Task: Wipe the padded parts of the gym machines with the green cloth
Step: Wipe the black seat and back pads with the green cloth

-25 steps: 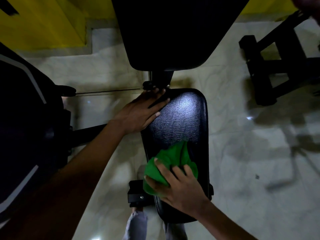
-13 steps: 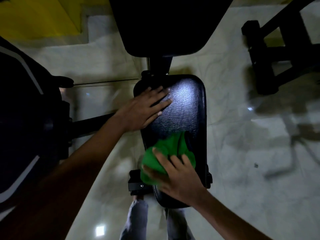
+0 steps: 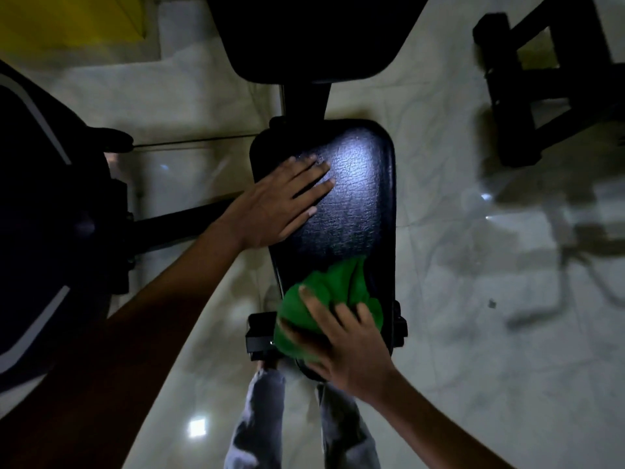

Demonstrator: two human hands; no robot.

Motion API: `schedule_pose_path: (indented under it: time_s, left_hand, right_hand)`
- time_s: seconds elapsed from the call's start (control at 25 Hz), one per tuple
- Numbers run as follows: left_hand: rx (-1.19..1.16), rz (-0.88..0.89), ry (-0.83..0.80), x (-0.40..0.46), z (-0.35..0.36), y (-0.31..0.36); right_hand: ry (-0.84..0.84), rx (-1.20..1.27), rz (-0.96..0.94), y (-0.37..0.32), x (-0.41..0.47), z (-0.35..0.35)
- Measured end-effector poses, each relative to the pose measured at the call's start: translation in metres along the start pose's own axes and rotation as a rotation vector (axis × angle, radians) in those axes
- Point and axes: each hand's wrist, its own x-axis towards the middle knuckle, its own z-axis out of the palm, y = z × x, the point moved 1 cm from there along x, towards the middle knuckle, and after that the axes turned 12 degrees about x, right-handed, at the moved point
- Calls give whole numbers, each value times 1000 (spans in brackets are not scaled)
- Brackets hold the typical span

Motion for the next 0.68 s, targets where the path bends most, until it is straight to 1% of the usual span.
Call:
schedule_pose_path:
  time_s: [0.08,0.16,0.2,0.32,0.36,0.4,0.48,0.56,0.6,0.68]
  left_hand:
    - [1,28,7,-1,1,4]
    - [-4,19,13,-1,2,8]
    - [-8,5,17,-1,4,9]
    - [-13,-15,25,-3,5,11]
    - [-19,-13,22,-3,4,11]
    - [-24,-11,19,-2,3,11]
    - [-20,-3,11,-1,0,10]
    - [-1,-1,12,-2,0,10]
    - [3,-7,19,-3,0,10]
    - [-6,-12,26,-2,2,13]
  right_hand:
    - [-69,22,-100,-7,-16,0]
    - [-78,-10,-154,1,-6,-4]
    - [-67,-21,-134,4,3,-5]
    - [36,2,105,6,21,2]
    - [57,-3,122,0,15,7]
    - [44,-13,77,-9,4,13]
    - [-51,-11,-124,-29,-28,17]
    - [-126,1,-234,-27,-46,10]
    - [-115,0,-239,-19,-43,6]
    - [-6,-54,-146,3,-24,-1]
